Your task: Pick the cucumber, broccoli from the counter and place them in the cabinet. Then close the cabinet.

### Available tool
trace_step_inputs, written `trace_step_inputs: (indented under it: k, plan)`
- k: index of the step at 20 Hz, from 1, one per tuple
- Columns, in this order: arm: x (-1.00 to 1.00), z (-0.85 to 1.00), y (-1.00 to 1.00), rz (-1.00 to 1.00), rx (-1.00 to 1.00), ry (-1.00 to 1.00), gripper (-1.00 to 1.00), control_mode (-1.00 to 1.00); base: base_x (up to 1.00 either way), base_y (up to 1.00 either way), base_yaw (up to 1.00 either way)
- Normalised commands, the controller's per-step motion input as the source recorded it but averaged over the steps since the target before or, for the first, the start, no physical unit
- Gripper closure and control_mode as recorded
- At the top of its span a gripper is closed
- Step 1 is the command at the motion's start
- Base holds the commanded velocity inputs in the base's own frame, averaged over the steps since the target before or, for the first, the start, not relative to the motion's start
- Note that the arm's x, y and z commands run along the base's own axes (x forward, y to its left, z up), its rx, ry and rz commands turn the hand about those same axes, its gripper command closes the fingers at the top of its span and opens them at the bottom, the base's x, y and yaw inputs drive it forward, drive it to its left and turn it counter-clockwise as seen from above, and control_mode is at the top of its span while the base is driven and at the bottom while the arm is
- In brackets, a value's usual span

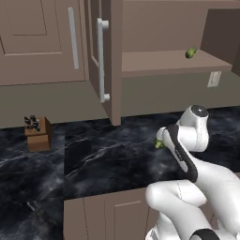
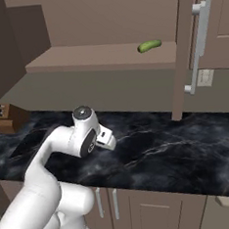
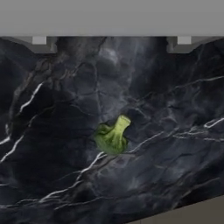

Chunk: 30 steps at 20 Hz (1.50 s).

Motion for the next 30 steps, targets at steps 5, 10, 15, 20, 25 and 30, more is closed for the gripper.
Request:
trace_step_inputs:
  k: [5,10,15,20,25,30]
  plan:
    - [0.66,-0.21,0.0,0.0,0.05,0.18,-1.0,-1.0,0.0,0.0,0.0]
    - [0.69,-0.23,0.0,0.0,0.02,0.14,-1.0,-1.0,0.0,0.0,0.0]
    - [0.6,-0.51,0.0,0.0,0.0,0.09,-1.0,-1.0,0.0,0.0,0.0]
    - [0.41,-0.69,0.0,0.0,0.0,0.04,-1.0,-1.0,0.0,0.0,0.0]
    - [0.28,-0.54,-0.09,0.0,0.0,0.01,-1.0,-1.0,0.0,0.0,0.0]
    - [0.39,-0.5,0.0,0.0,0.0,0.03,-1.0,-1.0,0.0,0.0,0.0]
